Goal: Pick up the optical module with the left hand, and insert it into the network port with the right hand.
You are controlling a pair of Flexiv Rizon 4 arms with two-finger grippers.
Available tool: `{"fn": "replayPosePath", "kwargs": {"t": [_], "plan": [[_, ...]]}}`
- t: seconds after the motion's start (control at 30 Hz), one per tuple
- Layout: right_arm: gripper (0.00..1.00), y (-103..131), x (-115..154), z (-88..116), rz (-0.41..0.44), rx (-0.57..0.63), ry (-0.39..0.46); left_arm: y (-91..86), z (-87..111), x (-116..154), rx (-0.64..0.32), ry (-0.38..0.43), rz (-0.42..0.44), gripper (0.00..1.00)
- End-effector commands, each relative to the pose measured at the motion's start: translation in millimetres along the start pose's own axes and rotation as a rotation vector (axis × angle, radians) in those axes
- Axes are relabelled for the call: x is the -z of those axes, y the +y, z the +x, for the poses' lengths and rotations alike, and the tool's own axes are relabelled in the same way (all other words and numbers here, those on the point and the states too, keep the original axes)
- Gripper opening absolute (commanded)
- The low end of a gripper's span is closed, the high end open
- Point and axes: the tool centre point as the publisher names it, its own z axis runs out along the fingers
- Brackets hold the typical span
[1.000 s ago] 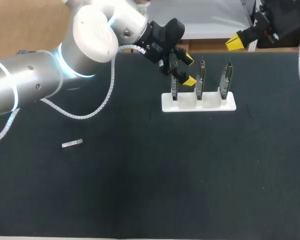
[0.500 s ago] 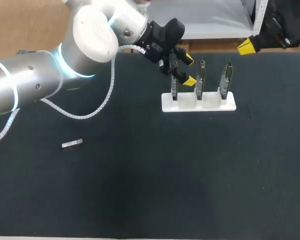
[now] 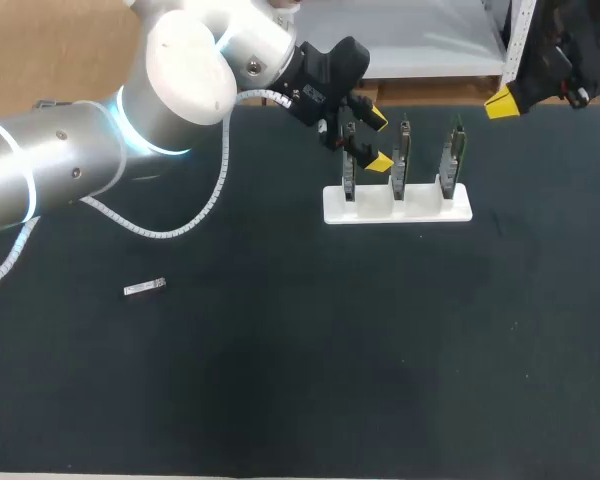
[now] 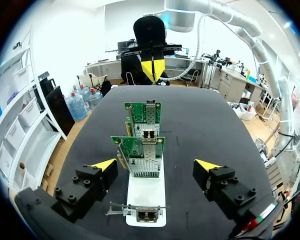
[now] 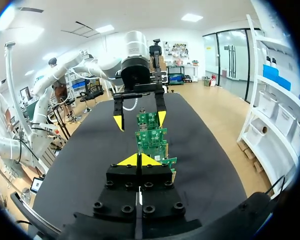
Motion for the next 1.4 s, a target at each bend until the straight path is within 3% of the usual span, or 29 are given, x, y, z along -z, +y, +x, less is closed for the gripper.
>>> {"fn": "replayPosePath", "kwargs": {"t": [0.03,0.63,0.93,1.17,1.4], "plan": [[1.00,2,-1,0,0.007,0.002,-0.003,1.7,-1.0,0,0.001,0.005,0.003,1.00],[1.00,2,-1,0,0.007,0.002,-0.003,2.7,-2.5,0,0.002,-0.003,0.000,1.00],[1.00,2,-1,0,0.007,0.002,-0.003,4.3,-22.1,15,-0.014,-0.067,-0.011,1.00],[1.00,2,-1,0,0.007,0.002,-0.003,8.8,-30.3,52,-0.060,-0.082,-0.074,1.00],[1.00,2,-1,0,0.007,0.002,-0.003,3.0,-7.5,107,-0.088,0.000,-0.171,1.00]]}}
